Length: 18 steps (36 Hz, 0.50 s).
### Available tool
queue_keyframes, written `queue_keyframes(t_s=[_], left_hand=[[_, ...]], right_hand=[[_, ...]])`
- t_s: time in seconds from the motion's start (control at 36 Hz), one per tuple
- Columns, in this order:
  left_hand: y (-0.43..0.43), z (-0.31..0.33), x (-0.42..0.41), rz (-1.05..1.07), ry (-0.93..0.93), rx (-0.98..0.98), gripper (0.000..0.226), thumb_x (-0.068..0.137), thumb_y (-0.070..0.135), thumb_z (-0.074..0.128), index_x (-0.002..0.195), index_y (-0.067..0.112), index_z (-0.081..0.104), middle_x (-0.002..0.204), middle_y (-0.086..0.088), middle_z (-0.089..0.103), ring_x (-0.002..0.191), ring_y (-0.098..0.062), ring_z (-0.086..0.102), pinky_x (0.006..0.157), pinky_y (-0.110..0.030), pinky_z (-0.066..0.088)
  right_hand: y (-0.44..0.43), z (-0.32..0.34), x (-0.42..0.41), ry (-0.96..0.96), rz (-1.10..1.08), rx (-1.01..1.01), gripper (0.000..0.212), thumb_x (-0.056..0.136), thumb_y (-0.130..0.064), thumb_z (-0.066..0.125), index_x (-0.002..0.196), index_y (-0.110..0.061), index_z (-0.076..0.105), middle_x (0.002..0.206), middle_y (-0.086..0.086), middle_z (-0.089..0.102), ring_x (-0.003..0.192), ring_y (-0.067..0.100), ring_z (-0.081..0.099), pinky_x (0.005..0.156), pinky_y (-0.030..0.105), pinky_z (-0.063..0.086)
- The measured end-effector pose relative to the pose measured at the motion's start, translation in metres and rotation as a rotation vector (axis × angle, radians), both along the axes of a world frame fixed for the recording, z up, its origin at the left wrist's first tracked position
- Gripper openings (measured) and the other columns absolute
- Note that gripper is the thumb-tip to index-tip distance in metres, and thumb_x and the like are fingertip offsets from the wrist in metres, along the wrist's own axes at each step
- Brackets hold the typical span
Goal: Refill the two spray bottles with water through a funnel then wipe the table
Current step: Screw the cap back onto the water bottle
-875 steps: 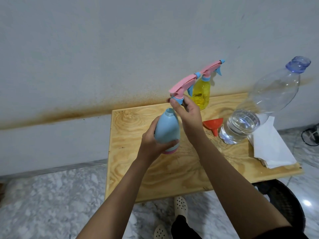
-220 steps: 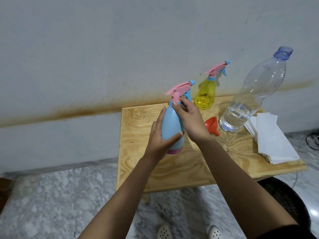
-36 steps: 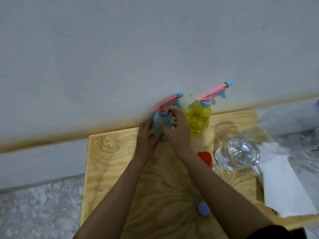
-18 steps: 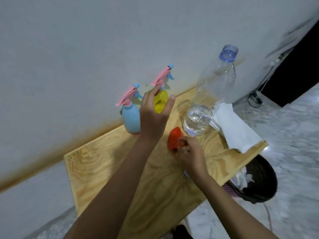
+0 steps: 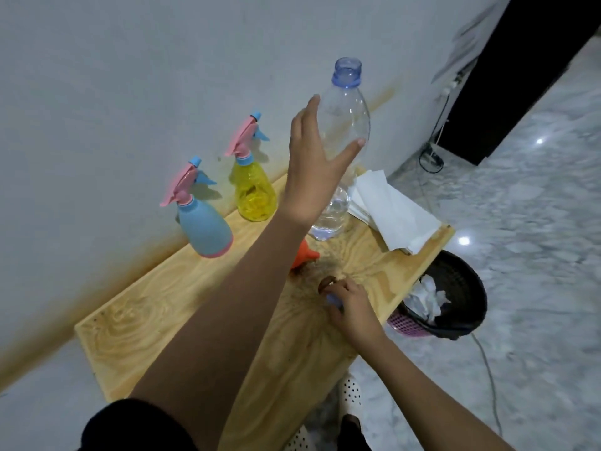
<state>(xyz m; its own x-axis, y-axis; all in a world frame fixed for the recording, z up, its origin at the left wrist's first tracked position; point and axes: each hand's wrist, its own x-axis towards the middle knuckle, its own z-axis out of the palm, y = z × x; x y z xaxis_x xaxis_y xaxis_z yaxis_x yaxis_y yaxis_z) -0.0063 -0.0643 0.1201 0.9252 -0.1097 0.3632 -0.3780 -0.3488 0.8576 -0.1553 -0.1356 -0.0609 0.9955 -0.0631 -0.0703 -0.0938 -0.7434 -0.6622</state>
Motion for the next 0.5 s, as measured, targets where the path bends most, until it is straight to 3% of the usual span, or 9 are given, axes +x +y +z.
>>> queue_keyframes(t_s=[0.14,0.25,0.39,0.5], left_hand=[[0.001,-0.002,-0.001,-0.005,0.01,0.013,0.077,0.085,0.036,0.067,0.146,0.017,0.023,0.147,-0.004,0.029,0.136,-0.013,0.029,0.104,-0.016,0.023],[0.002,-0.002,-0.006,0.008,0.016,0.001,0.077,0.085,0.035,0.067,0.146,0.021,0.023,0.147,-0.001,0.03,0.136,-0.01,0.029,0.105,-0.015,0.024],[0.002,0.002,-0.009,0.015,0.041,-0.009,0.079,0.083,0.036,0.07,0.146,0.025,0.024,0.149,0.001,0.029,0.136,-0.006,0.028,0.104,-0.013,0.024],[0.003,0.005,-0.01,0.027,0.054,-0.002,0.079,0.082,0.037,0.07,0.146,0.027,0.025,0.149,0.003,0.03,0.136,-0.006,0.028,0.101,-0.012,0.024]], right_hand=[[-0.027,0.044,0.027,-0.209,-0.23,0.163,0.028,0.084,-0.008,0.065,0.111,-0.006,0.064,0.105,0.009,0.062,0.097,0.022,0.057,0.085,0.03,0.046],[-0.046,0.121,0.067,-0.429,-0.342,0.35,0.027,0.085,-0.012,0.066,0.112,-0.011,0.063,0.106,-0.002,0.06,0.095,0.011,0.058,0.079,0.012,0.047],[-0.055,0.221,0.11,-0.684,-0.255,0.495,0.026,0.087,-0.01,0.064,0.113,-0.011,0.064,0.107,-0.002,0.061,0.096,0.007,0.06,0.08,0.01,0.046],[-0.055,0.263,0.138,-0.644,-0.06,0.452,0.028,0.085,-0.005,0.064,0.113,-0.008,0.065,0.108,0.001,0.063,0.098,0.01,0.06,0.082,0.01,0.047]])
